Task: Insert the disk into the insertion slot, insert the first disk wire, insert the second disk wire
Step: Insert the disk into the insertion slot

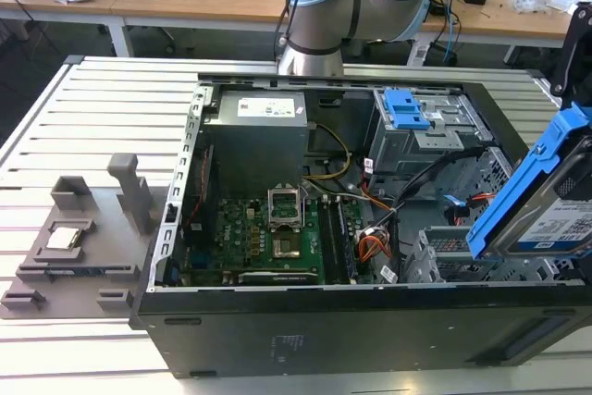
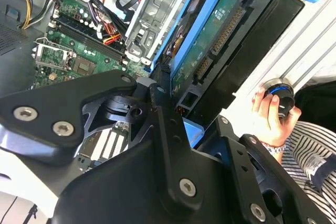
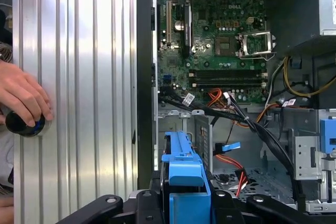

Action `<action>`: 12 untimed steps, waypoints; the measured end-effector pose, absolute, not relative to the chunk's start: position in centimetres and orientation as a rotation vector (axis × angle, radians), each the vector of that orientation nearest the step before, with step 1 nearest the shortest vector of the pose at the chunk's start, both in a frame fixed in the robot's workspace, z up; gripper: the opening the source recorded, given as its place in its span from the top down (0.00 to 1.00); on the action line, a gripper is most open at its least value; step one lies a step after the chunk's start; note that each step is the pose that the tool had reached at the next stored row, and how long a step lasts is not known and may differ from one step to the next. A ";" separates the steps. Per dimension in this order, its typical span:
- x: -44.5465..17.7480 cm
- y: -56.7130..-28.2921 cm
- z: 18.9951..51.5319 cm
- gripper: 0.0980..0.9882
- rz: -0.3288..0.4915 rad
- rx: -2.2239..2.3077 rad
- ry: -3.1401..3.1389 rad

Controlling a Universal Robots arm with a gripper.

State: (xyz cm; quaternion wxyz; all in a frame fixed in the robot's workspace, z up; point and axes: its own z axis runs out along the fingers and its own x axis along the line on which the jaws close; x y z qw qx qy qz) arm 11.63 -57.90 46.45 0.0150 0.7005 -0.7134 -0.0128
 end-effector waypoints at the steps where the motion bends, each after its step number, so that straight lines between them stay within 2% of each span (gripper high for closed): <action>1: 11.6 -57.9 46.4 0.70 -0.040 2.180 -2.220; 12: 11.6 -57.9 46.0 0.70 -0.040 2.180 -2.220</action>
